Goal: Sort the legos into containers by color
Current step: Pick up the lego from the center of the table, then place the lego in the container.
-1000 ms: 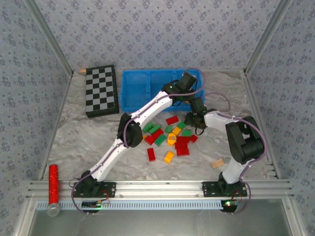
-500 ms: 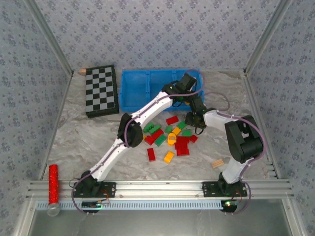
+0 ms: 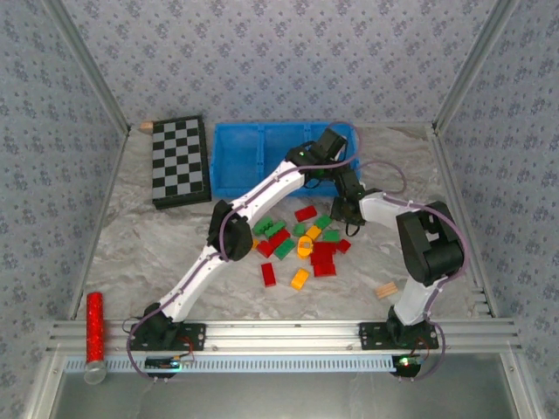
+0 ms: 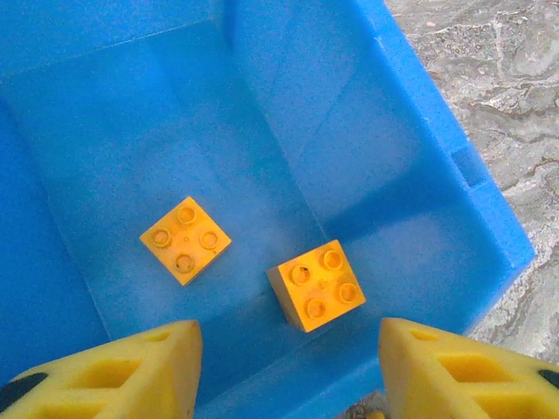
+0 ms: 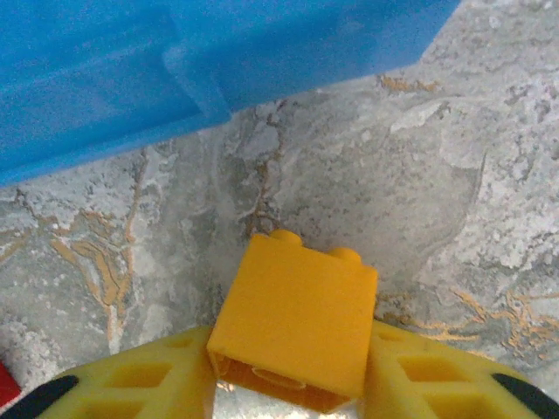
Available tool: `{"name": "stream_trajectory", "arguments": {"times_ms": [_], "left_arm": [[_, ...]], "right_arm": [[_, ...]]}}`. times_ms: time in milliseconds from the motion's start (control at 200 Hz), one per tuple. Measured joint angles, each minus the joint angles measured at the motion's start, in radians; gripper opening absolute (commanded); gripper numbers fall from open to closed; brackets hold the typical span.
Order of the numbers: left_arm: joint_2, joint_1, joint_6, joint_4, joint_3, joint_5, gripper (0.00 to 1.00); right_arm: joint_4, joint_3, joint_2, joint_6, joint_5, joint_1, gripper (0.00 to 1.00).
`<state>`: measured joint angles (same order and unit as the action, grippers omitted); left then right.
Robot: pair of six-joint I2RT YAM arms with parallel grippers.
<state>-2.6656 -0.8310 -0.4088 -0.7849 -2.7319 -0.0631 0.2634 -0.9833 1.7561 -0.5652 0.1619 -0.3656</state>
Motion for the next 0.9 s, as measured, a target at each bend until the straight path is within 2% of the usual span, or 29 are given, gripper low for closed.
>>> {"name": "stream_trajectory", "arguments": {"times_ms": [170,340,535,665,900], "left_arm": [[0.019,0.008,0.000,-0.018,0.006,0.016,0.57],[0.083,0.011,0.010,-0.066,0.058,0.030,0.59],[0.396,0.000,0.043,-0.073,0.394,0.051,0.61],[0.570,-0.003,0.053,-0.043,0.541,0.068,0.62],[0.819,0.000,0.037,0.048,0.926,0.078,0.62]], "right_arm": [[-0.017,-0.009,0.003,0.002,0.000,-0.002,0.27],[0.011,0.000,-0.050,0.034,-0.013,-0.009,0.26],[0.077,0.003,-0.186,0.087,-0.038,-0.013,0.25],[0.116,0.002,-0.257,0.112,-0.056,-0.013,0.25],[0.172,-0.087,-0.268,0.170,-0.073,-0.005,0.25]]}}
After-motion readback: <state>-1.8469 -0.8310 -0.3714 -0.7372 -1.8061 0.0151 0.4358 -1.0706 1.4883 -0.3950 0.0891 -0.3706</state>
